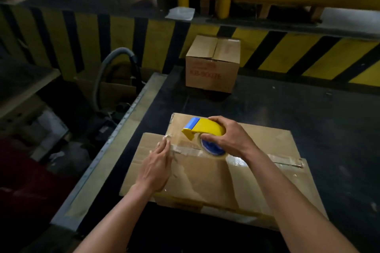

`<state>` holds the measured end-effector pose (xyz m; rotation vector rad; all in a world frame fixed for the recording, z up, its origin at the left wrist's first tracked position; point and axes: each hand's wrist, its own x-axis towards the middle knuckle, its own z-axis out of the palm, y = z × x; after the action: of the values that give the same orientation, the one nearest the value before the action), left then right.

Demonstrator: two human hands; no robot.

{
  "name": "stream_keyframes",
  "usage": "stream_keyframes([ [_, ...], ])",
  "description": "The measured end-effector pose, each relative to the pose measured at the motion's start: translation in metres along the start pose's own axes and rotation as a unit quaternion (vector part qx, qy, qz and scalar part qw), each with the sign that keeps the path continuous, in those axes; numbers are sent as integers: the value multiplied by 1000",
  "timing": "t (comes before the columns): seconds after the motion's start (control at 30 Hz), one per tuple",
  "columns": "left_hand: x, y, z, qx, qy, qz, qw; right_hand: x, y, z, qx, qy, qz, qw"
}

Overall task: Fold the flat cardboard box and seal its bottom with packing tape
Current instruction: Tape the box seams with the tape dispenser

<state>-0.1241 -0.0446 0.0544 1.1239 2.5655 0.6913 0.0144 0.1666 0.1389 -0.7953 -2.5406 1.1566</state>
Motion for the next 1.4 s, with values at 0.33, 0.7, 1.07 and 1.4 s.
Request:
stream_keyframes([
  [0.33,21,-21,-8,-225,63,-70,970,28,-10,45,-34,-38,-40,998],
  [0.7,72,2,-52,-527,-43,-214,822,33,-1,45,3,-44,-64,997],
  [1.07,80,-15,-62,-686,-177,-250,660,40,1,41,21,-56,-74,995],
  [1.4,92,-18,-55,-415,-70,-163,893,45,1,42,-8,-86,-90,992],
])
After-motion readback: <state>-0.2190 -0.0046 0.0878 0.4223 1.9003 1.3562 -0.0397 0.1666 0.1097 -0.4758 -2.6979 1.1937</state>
